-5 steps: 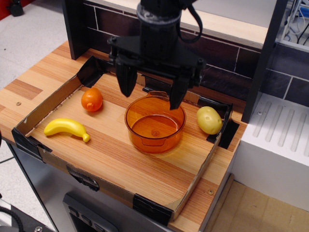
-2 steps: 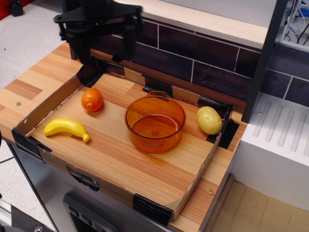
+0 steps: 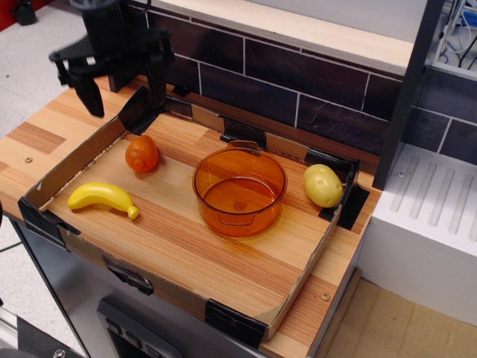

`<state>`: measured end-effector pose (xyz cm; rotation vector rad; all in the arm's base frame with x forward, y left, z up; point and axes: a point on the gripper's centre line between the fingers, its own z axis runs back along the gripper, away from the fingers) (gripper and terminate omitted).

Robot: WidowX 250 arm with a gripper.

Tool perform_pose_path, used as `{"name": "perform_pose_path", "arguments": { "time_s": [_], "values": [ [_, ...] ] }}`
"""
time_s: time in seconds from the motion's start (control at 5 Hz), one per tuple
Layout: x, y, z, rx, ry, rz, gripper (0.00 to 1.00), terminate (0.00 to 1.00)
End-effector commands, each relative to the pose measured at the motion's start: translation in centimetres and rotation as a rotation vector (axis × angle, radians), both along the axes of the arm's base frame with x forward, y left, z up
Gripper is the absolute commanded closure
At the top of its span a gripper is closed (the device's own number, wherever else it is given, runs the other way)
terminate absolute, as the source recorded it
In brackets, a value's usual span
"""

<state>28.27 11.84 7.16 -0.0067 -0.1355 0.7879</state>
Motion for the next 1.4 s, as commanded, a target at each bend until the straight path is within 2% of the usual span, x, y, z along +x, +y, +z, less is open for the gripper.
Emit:
{"name": "perform_pose_path", "arguments": {
  "time_s": [0.0, 0.6, 1.0, 1.2],
  "values": [
    [-0.5, 0.5, -2.1, 0.007, -0.006, 0.022, 0.0, 0.0],
    [-0.1, 0.6, -5.3, 0.024, 0.014, 0.062, 0.0, 0.0],
    [0.0, 0.5, -5.8, 0.026, 0.028, 0.07, 0.0, 0.0],
    [0.0, 0.4, -5.8, 0.026, 0.017, 0.078, 1.0, 0.0]
  ]
}}
